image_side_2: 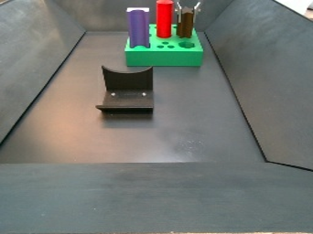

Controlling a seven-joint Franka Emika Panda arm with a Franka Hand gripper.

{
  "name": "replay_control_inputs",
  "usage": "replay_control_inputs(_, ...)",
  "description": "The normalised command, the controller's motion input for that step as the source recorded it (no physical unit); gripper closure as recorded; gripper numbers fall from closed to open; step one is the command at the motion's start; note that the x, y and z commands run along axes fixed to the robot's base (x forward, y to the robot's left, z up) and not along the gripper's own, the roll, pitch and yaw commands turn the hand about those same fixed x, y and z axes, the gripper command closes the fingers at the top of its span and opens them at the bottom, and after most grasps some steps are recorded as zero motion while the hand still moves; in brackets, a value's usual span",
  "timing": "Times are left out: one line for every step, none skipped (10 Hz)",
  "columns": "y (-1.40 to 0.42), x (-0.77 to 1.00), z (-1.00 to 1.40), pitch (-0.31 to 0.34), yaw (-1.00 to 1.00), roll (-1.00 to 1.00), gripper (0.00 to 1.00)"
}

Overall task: Pick up the star object. Move up. Move to above the board. Insert the star object.
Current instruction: Insert the star object.

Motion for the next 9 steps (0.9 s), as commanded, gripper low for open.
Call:
replay_control_inputs(-0.13, 0.0, -1.0, -0.021, 0.0, 0.15, 1.0)
replay_control_inputs(-0.15, 0.0, -1.0, -0.024, 0.0, 0.13, 1.0)
replay_control_inputs(-0.1, 0.0, -1.0, -0.023, 0.0, 0.18, 1.0)
replay_control_inputs(-0.12, 0.0, -1.0, -0.029, 0.0, 0.17, 1.0)
replay_control_inputs(-0.11, 0.03, -0.83, 0.0, 0.0, 0.28, 1.0)
replay_control_inputs(-0.23, 0.02, -0.88, 0.0, 0.0, 0.27, 1.0)
replay_control_inputs(-0.45, 0.17, -1.0, -0.033, -0.05, 0.15, 1.0)
replay_control_inputs(-0.16, 0.07, -0.65, 0.0, 0.0, 0.37, 1.0)
replay_control_inputs(0.0, 0.0, 0.0, 0.0, 0.0, 0.0, 1.0)
